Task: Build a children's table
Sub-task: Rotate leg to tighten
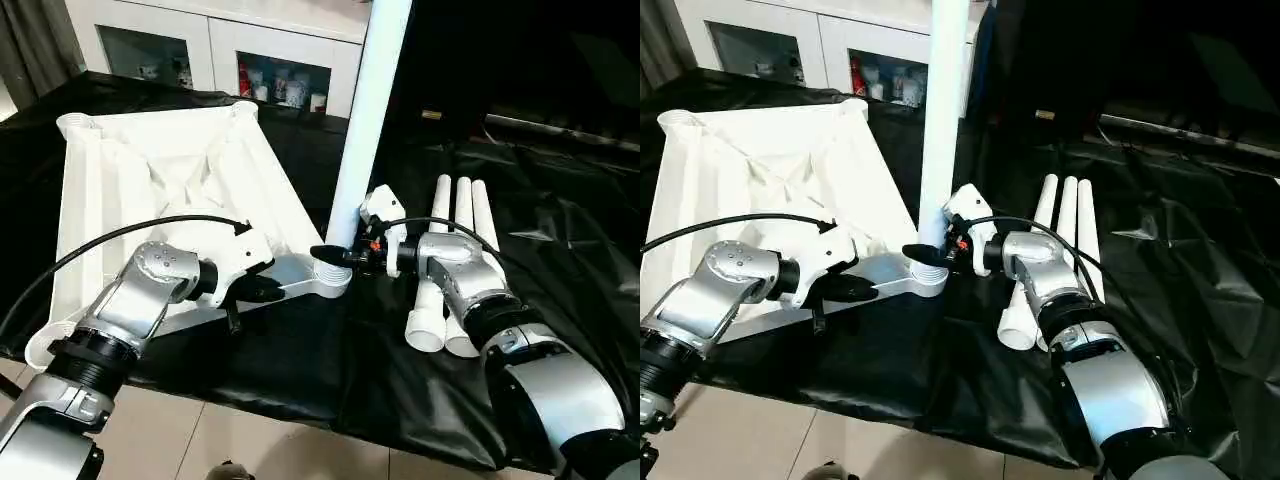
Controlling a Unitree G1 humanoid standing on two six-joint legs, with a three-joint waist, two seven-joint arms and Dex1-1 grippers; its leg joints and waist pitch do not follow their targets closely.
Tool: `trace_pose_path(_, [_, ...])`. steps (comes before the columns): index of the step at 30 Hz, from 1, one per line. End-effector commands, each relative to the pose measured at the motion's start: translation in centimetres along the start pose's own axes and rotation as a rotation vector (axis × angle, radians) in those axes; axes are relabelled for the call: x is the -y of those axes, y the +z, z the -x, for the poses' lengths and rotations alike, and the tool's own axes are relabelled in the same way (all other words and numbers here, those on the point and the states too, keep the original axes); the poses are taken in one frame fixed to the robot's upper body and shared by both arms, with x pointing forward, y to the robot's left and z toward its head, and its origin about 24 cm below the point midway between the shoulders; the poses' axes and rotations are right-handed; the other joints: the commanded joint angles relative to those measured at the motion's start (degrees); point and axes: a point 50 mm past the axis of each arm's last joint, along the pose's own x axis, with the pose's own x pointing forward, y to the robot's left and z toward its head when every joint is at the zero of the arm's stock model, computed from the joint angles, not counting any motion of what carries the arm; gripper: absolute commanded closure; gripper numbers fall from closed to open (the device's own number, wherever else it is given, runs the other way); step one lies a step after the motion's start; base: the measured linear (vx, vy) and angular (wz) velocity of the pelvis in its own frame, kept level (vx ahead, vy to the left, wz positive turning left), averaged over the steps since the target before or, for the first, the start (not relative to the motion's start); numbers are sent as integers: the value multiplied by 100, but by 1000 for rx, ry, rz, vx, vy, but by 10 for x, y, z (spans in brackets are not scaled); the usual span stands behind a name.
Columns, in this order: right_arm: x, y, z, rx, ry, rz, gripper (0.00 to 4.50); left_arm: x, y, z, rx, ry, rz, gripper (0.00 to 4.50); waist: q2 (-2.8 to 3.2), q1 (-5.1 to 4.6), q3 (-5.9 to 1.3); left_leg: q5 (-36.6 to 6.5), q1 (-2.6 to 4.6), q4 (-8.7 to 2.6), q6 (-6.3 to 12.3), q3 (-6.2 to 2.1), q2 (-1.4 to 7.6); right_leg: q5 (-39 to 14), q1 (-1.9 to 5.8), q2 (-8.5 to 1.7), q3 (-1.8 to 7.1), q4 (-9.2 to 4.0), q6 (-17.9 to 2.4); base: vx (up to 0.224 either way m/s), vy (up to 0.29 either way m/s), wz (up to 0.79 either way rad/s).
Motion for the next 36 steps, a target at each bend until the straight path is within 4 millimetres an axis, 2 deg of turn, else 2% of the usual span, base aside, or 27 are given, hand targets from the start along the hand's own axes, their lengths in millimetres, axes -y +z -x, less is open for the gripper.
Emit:
trace_pose_path(1, [-6,-67,21,-271,-150,-138,259,-5,17,4,53,17,-69,450,149,-28,-346,-1763,61,-479,-162,-143,348,-1837,254,-513,445,-486,-957,0,0,0])
trace_pose_path(3, [0,-71,20,-276,-343,-200,259,-10,16,-3,66,83,8,450,152,-39,-308,-1983,92,-503,-257,-163,343,-2237,220,-512,441,-530,-857,0,0,0])
trace_pose_path(5, [1,-74,20,-280,-428,-239,259,-13,16,-8,71,120,47,450,149,-51,-309,-2297,141,-502,-367,-188,336,-2762,203,-539,426,-588,-708,0,0,0])
trace_pose_path(7, [4,-78,18,-303,-568,-288,259,-18,18,-20,79,193,113,450,128,-80,-288,-2528,159,-495,-361,-211,318,-3387,172,-557,394,-691,-450,0,0,0])
trace_pose_path(8, [4,-78,18,-314,-599,-291,259,-19,20,-23,80,210,130,450,103,-89,-283,-2552,168,-492,-361,-214,313,-3501,163,-555,379,-712,-395,0,0,0])
trace_pose_path(9, [5,-79,16,-324,-664,-297,259,-22,23,-31,80,261,169,450,135,-81,-270,-2751,251,-473,-379,-224,305,-3755,106,-554,345,-773,-313,0,0,0])
trace_pose_path(11, [5,-77,11,-319,-776,-344,259,-21,34,-47,79,317,235,450,160,-124,-223,-3244,409,-417,-415,-240,292,-4167,39,-521,175,-941,-123,-57,20,3])
trace_pose_path(12, [4,-75,6,-301,-810,-383,259,-19,40,-55,79,330,252,450,148,-151,-225,-3593,471,-399,-385,-278,298,-4265,70,-502,-1,-1046,52,-59,27,3])
trace_pose_path(13, [3,-73,2,-293,-843,-413,259,-17,45,-62,81,339,265,450,213,-184,-245,-3834,366,-498,-383,-328,400,-3855,241,-507,-86,-948,61,-40,51,-2])
trace_pose_path(14, [2,-71,-1,-291,-873,-422,259,-14,50,-67,85,337,274,450,276,-163,-259,-4019,270,-617,-406,-354,486,-3479,356,-472,-56,-798,10,-29,55,-8])
trace_pose_path(15, [2,-70,-4,-288,-896,-433,259,-12,54,-71,86,337,283,450,327,-96,-267,-4428,49,-943,-483,-331,633,-2294,514,-349,114,-256,-253,-29,55,-8])
trace_pose_path(16, [1,-68,-6,-288,-915,-440,259,-11,57,-74,87,343,289,450,227,-59,-216,-4745,49,-1066,-511,-202,582,-2073,418,-268,203,-98,-369,0,0,0])
trace_pose_path(17, [0,-65,-10,-288,-924,-432,259,-10,59,-77,84,352,296,450,122,-46,-223,-4601,202,-925,-544,-151,461,-2569,266,-343,286,-308,-361,0,0,0])
trace_pose_path(18, [0,-62,-13,-290,-928,-425,259,-9,60,-78,81,360,299,450,-39,-43,-143,-3749,721,-194,-395,-116,99,-4785,-337,-656,222,-1157,-7,0,0,0])
trace_pose_path(19, [0,-62,-13,-290,-928,-425,259,-9,60,-78,81,360,299,450,-70,-55,-175,-2299,526,97,-137,-142,15,-5699,-29,-943,200,-1286,334,69,-33,-1])
trace_pose_path(20, [-1,-61,-14,-291,-929,-421,259,-9,60,-79,79,363,300,450,-46,-15,-204,-1874,261,-72,-74,-176,82,-5565,255,-939,189,-1194,470,82,26,-29])
trace_pose_path(21, [-1,-60,-17,-288,-929,-426,259,-10,60,-79,74,371,304,450,105,-13,-316,-2081,71,-490,-272,-341,359,-3846,403,-655,68,-848,385,82,26,-29])
trace_pose_path(22, [-2,-59,-18,-289,-923,-420,259,-12,59,-77,72,379,306,450,105,-13,-316,-2081,71,-490,-272,-341,359,-3846,403,-655,68,-848,385,90,54,-17])
trace_pose_path(23, [-2,-58,-19,-289,-921,-417,259,-13,59,-77,70,385,309,450,151,-43,-336,-2470,161,-552,-414,-353,419,-2865,317,-613,109,-767,119,0,0,0])
trace_pose_path(24, [-3,-57,-21,-286,-914,-420,259,-14,57,-75,66,394,311,450,125,-60,-303,-2642,150,-588,-472,-336,401,-2423,284,-603,149,-712,-123,0,0,0])
trace_pose_path(25, [-3,-57,-21,-285,-910,-422,259,-14,57,-74,64,396,311,450,97,-52,-294,-2677,167,-579,-468,-305,371,-2453,273,-625,177,-710,-220,0,0,0])
trace_pose_path(29, [-3,-53,-24,-277,-887,-399,259,-15,55,-73,57,401,308,450,55,-28,-291,-2310,143,-566,-382,-245,338,-2564,253,-658,281,-689,-243,0,0,0])
trace_pose_path(30, [-3,-49,-27,-250,-856,-391,259,-15,54,-72,53,397,296,450,63,-24,-303,-2208,150,-563,-363,-230,341,-2467,251,-656,299,-670,-271,0,0,0])
trace_pose_path(31, [-3,-47,-28,-239,-846,-388,259,-15,53,-72,52,395,293,450,53,-18,-314,-2021,121,-567,-343,-220,345,-2274,275,-650,313,-640,-303,0,0,0])
trace_pose_path(33, [-1,-41,-29,-217,-833,-379,203,-14,53,-72,52,390,280,450,39,-10,-314,-1882,116,-562,-322,-203,344,-2213,265,-635,322,-621,-325,0,0,0])
trace_pose_path(34, [1,-36,-30,-195,-832,-372,189,-15,53,-71,51,388,267,450,32,-7,-320,-1855,125,-550,-306,-194,337,-2285,250,-637,329,-625,-334,0,0,0])
trace_pose_path(36, [4,-28,-31,-164,-809,-363,183,-16,53,-69,56,393,246,450,38,-2,-324,-1765,76,-551,-279,-189,328,-2361,262,-654,341,-640,-288,0,0,0])
